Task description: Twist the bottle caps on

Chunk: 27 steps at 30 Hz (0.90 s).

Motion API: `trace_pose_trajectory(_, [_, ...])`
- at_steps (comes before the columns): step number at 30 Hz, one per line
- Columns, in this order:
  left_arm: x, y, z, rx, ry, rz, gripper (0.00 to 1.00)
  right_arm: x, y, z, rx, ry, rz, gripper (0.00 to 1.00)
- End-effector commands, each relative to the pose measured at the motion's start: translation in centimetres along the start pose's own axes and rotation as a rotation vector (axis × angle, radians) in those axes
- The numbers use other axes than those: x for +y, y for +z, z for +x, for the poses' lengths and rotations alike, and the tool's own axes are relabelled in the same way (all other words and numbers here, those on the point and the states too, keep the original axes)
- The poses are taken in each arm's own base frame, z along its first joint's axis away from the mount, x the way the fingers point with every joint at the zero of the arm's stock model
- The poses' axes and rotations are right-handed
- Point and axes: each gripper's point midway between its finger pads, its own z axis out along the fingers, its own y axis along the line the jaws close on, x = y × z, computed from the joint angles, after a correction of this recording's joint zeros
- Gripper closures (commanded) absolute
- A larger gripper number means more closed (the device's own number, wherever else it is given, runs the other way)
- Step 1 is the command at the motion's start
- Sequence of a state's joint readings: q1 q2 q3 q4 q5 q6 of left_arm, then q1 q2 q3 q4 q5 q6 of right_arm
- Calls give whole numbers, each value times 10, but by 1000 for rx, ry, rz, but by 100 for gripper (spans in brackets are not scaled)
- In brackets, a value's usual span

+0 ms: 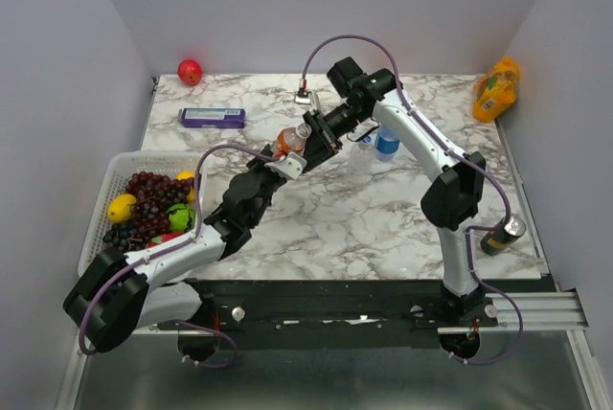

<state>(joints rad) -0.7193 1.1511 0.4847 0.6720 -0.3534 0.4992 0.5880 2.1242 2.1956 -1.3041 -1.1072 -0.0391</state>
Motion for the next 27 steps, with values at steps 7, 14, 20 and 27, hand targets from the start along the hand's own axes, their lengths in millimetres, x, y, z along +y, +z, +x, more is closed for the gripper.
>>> trace_pose_trajectory(7, [0, -35, 2, 57, -308, 63, 100, 5, -75, -19, -98, -443, 435, 100])
trace_pose_trajectory(14, [30, -59, 39, 263, -502, -99, 100, -32, -74, 33, 287, -791, 657, 100])
trace_pose_trajectory(20, [97, -71, 74, 357, -577, -352, 100, -70, -25, 96, 689, -900, 685, 100])
trace_pose_trajectory(27, [175, -84, 70, 293, -622, -595, 100, -113, 15, 120, 916, -760, 688, 100])
